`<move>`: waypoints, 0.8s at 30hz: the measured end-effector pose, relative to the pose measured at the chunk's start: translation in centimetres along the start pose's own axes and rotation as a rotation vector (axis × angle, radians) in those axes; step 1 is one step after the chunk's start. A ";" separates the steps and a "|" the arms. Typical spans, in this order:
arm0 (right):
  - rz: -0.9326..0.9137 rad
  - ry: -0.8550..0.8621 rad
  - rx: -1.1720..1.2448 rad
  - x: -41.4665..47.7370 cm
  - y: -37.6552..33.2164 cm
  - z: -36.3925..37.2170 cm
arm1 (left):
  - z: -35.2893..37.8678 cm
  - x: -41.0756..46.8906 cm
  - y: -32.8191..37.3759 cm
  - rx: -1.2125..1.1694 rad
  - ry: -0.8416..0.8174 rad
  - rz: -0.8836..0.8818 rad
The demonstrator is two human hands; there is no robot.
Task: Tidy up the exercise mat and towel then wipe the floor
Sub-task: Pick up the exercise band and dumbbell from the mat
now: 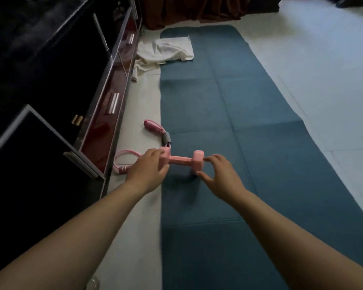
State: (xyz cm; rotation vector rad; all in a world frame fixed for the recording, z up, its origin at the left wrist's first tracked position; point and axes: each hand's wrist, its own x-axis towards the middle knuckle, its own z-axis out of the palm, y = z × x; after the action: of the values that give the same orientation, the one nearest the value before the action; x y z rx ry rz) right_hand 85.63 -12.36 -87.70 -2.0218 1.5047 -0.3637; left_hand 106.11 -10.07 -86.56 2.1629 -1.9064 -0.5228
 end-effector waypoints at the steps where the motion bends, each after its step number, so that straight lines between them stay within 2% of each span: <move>1: 0.005 0.015 -0.007 0.4 0.8 0.9 | 1.0 0.5 -0.7 -0.006 0.014 0.006; 11: 0.037 0.045 -0.007 5.7 2.3 6.1 | 5.4 5.0 -3.5 0.054 0.022 0.048; 16: 0.093 0.056 0.030 7.8 3.6 7.5 | 7.7 7.6 -3.8 0.021 0.008 -0.005; 24: 0.133 0.063 0.169 8.0 4.5 8.7 | 9.6 7.8 -6.1 -0.104 0.046 0.096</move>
State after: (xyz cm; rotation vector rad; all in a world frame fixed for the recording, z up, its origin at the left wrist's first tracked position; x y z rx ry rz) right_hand 89.46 -18.20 -98.27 -1.7843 1.5809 -0.4876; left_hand 108.63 -16.19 -98.61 1.9914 -1.9036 -0.5365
